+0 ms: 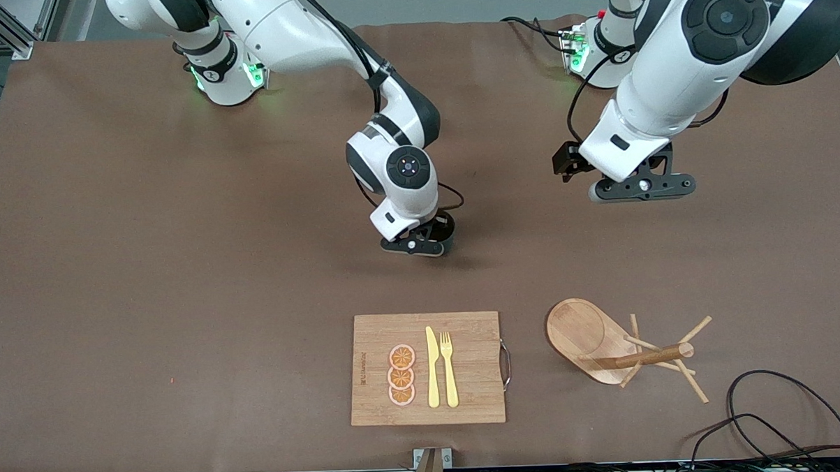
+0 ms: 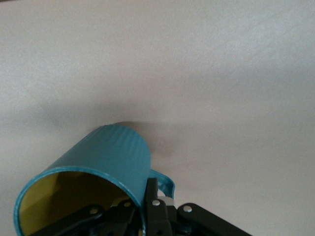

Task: Pass cup and hang on rack
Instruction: 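Set the mug down with the right gripper while the left gripper approaches, then retract the right gripper while the left gripper lowers onto the handle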

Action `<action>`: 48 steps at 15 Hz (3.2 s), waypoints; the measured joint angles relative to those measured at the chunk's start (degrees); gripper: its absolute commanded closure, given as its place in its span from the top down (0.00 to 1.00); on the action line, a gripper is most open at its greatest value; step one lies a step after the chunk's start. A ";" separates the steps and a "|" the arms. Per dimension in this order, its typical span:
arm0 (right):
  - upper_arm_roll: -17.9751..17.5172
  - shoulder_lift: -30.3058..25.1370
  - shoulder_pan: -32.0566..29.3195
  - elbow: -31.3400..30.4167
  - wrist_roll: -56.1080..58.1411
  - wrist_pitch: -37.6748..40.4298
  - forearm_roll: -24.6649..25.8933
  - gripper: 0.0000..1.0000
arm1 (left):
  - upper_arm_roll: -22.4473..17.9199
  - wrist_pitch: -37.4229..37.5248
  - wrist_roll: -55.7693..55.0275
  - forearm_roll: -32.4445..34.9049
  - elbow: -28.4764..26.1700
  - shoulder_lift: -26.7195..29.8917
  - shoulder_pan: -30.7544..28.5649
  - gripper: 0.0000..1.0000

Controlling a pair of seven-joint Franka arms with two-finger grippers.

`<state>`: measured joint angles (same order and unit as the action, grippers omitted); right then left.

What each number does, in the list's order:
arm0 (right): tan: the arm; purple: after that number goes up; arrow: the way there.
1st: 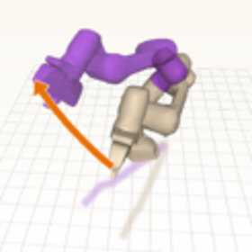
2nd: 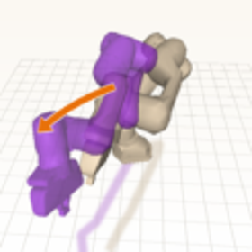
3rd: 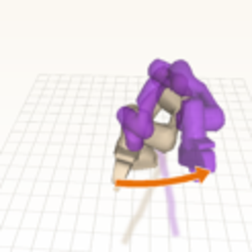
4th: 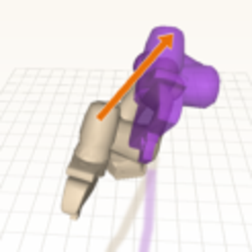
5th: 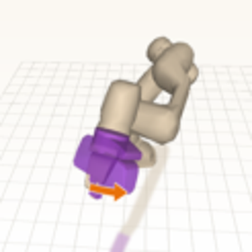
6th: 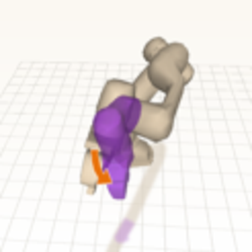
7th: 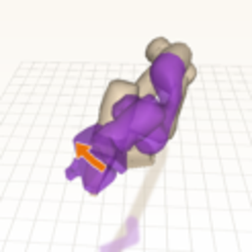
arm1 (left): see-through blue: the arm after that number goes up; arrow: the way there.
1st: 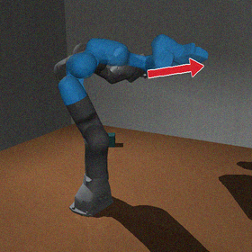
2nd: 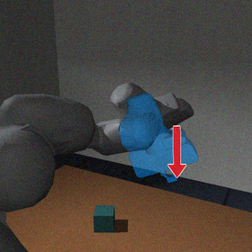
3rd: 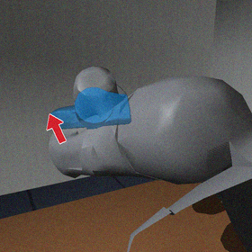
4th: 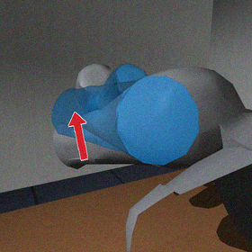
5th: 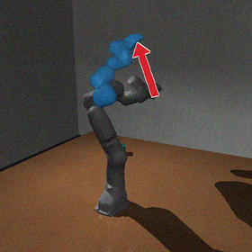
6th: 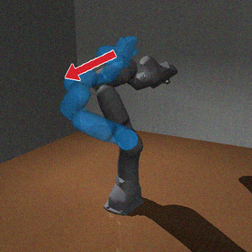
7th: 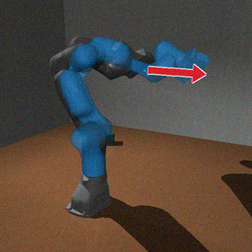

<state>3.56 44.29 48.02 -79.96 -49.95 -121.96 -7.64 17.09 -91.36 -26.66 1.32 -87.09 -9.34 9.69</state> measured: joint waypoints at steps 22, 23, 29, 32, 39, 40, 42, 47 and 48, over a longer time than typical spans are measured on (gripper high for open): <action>2.10 -14.11 -21.16 3.04 29.77 25.82 0.38 1.00 | 0.91 0.45 -20.68 8.26 -0.14 -3.96 12.65 1.00; 2.16 -15.45 -23.06 2.87 31.89 27.74 1.30 1.00 | 0.93 0.45 -23.13 10.04 -0.16 -4.82 14.50 1.00; 2.29 -26.84 -33.17 -6.42 42.24 30.68 7.37 1.00 | 0.99 -0.65 -38.33 15.00 0.02 -10.58 22.40 0.99; 2.30 -30.83 -37.85 -9.06 46.12 32.65 7.66 1.00 | 0.90 -2.06 -47.84 15.87 2.73 -14.89 26.83 0.99; 2.27 -34.18 -45.80 -8.58 54.55 36.19 7.70 1.00 | 0.65 -9.80 -68.66 28.63 6.90 -27.50 37.04 0.99; 2.27 -34.26 -46.21 -7.73 54.69 37.09 7.70 1.00 | 0.65 -10.55 -70.74 30.73 7.13 -28.58 37.73 0.98; 2.23 -34.26 -46.58 -6.54 54.70 37.73 7.69 1.00 | 0.64 -10.89 -73.92 34.33 7.35 -30.35 38.88 0.96; 1.63 -32.39 -46.65 -5.04 54.70 37.72 7.68 1.00 | 0.64 -12.17 -85.11 42.04 7.51 -34.38 40.84 0.88; 1.53 -32.26 -46.65 -4.35 54.70 37.81 7.66 1.00 | 0.63 -12.27 -87.10 42.77 7.51 -34.95 41.17 0.87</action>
<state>5.08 12.03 1.37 -84.31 4.74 -84.15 0.03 17.72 -103.63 -113.76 44.09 -79.57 -44.30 50.85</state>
